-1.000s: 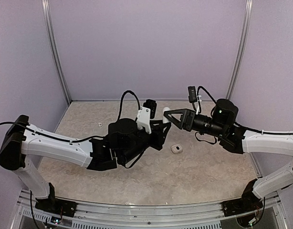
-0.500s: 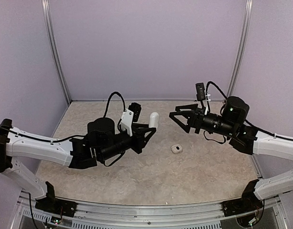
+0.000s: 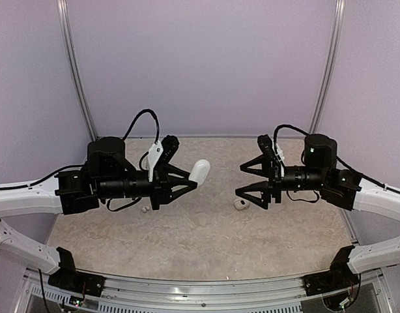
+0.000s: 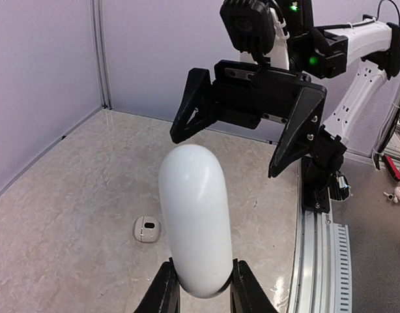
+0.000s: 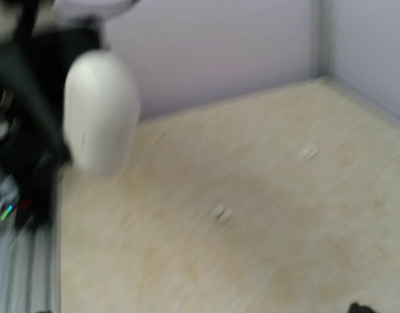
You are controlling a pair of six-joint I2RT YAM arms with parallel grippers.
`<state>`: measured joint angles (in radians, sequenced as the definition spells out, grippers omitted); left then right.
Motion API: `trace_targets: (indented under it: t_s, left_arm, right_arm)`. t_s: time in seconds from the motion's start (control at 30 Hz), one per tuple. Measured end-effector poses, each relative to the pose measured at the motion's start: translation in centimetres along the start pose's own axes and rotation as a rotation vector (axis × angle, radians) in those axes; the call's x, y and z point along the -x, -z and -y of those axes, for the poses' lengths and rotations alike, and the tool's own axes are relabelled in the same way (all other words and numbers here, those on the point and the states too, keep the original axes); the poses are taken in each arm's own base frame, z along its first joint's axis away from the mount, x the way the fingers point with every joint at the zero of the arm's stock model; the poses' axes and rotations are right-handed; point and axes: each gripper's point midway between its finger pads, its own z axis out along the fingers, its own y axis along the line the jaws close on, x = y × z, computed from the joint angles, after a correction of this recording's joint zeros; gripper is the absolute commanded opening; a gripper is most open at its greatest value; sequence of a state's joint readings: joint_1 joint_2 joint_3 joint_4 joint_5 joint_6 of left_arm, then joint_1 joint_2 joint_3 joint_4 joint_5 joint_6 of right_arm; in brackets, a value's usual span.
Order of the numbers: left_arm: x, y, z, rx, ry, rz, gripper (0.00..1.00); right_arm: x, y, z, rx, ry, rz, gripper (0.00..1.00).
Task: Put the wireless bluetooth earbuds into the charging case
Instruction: Pass from the left arm to the right
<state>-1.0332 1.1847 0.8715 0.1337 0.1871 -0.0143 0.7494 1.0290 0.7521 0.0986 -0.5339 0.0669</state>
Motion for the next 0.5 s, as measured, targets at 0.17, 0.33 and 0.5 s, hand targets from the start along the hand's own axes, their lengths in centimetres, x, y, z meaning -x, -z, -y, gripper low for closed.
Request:
trace_targets:
  t_s: [0.17, 0.33, 0.5]
  left_arm:
    - [-0.8, -0.2, 1.3, -0.094, -0.036, -0.093, 0.13]
    - [-2.5, -0.9, 2.5, -0.187, -0.045, -0.187, 0.12]
    - [-4.5, -1.2, 3.5, -0.258, -0.041, -0.261, 0.11]
  right_arm:
    - [-2.6, -1.7, -2.6, 0.182, 0.019, -0.128, 0.80]
    - [-4.0, -2.7, -5.7, 0.325, 0.023, -0.199, 0.74]
    - [-4.2, -2.9, -7.5, 0.403, 0.024, -0.220, 0.69]
